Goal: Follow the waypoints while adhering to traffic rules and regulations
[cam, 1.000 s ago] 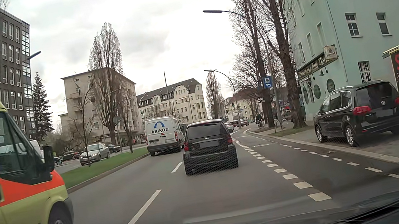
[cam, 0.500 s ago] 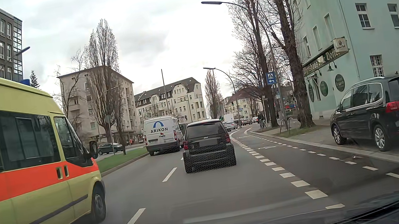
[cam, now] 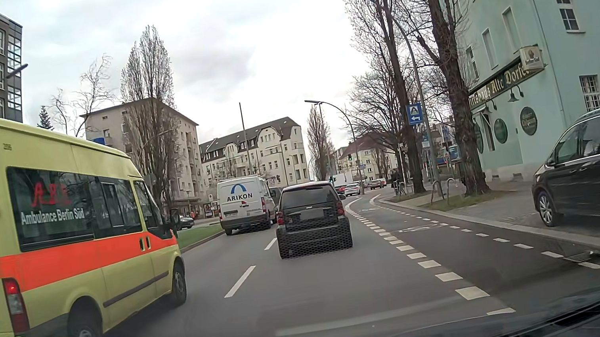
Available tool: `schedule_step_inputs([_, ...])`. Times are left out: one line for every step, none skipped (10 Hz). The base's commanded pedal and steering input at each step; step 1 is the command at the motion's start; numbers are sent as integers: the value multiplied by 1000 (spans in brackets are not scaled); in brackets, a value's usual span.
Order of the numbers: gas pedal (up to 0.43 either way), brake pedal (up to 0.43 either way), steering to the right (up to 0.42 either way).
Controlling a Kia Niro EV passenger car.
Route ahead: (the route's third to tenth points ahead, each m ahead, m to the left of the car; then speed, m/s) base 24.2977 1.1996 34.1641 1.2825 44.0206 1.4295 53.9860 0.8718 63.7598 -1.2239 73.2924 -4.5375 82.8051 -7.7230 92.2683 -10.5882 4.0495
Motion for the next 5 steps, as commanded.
schedule_step_inputs([87,18,3])
schedule_step_inputs([110,18,4])
schedule_step_inputs([110,12,4])
schedule_step_inputs([110,18,4])
schedule_step_inputs([110,12,4])
